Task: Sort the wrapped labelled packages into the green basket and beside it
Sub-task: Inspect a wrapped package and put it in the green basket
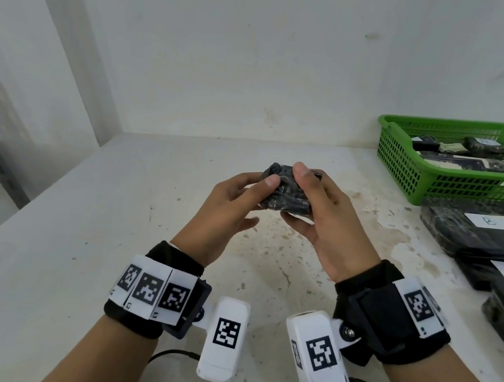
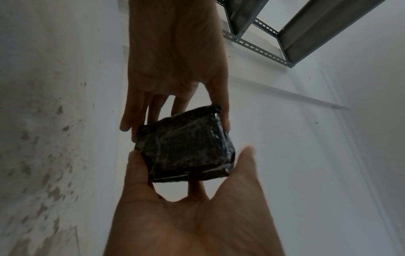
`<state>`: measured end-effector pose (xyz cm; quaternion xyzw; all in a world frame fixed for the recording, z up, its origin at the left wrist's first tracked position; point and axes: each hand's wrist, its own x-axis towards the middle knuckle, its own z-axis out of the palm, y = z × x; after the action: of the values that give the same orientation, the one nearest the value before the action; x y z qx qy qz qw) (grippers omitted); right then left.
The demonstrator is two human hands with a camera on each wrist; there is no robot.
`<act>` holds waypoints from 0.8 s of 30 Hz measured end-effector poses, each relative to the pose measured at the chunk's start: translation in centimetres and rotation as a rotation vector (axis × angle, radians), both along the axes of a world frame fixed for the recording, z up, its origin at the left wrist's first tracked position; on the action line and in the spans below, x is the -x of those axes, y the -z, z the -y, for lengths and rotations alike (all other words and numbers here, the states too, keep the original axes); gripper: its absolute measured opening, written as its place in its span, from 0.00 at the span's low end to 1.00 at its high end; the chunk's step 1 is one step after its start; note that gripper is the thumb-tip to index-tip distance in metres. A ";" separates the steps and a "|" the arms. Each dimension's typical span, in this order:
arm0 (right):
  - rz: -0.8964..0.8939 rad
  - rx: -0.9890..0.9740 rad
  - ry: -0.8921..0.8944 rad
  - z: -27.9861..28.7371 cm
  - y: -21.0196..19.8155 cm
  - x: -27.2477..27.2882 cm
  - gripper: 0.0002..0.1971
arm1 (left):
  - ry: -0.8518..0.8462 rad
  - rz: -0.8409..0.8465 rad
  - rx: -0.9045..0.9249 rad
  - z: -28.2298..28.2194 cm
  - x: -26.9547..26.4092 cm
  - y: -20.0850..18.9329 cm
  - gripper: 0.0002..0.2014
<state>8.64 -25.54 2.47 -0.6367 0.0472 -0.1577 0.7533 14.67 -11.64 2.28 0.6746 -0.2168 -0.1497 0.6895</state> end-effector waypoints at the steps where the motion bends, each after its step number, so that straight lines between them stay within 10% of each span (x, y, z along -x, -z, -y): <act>1: -0.004 0.004 0.016 0.0 0.0 0.0 0.19 | 0.021 -0.008 -0.014 0.0 0.0 0.0 0.28; 10: -0.065 0.007 -0.023 0.2 -0.5 0.4 0.34 | 0.031 -0.013 0.010 0.1 0.2 -0.2 0.22; 17: -0.076 -0.049 0.069 0.5 -0.6 0.2 0.12 | 0.075 0.066 -0.032 0.4 1.0 0.1 0.33; 24: -0.080 -0.050 0.009 0.4 -0.7 0.4 0.34 | 0.074 0.098 -0.055 0.3 0.9 -0.3 0.30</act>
<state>8.24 -25.92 3.17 -0.6232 0.0840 -0.1343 0.7659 13.80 -11.89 2.57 0.6914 -0.2708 -0.1477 0.6533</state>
